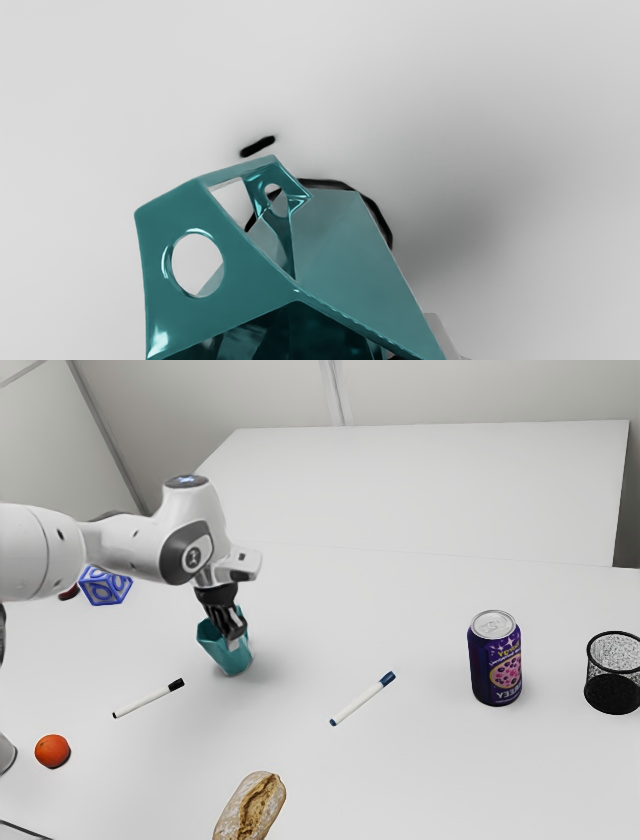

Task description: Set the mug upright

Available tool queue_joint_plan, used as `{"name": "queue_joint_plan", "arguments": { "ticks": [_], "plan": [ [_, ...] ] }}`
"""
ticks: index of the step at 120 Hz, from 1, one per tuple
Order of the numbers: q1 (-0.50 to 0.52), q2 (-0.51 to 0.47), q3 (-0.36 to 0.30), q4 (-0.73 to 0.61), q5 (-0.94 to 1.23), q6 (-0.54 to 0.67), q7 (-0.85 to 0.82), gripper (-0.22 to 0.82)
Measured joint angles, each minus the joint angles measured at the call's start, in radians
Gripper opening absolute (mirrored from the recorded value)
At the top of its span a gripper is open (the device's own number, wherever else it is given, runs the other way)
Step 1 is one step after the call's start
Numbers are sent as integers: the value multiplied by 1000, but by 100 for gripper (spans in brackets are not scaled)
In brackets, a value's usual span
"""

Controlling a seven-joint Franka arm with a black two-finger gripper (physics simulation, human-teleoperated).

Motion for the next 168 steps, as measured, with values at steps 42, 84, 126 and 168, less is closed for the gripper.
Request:
{"name": "queue_joint_plan", "arguments": {
  "ticks": [42,84,126,168],
  "plan": [
    [-9,-20,1,3,-4,1,-44,43],
    [-3,-48,17,298,-96,-162,-72,57],
    [21,-17,16,637,-86,-451,-150,60],
    [23,-24,17,644,-88,-552,-198,60]
  ]
}}
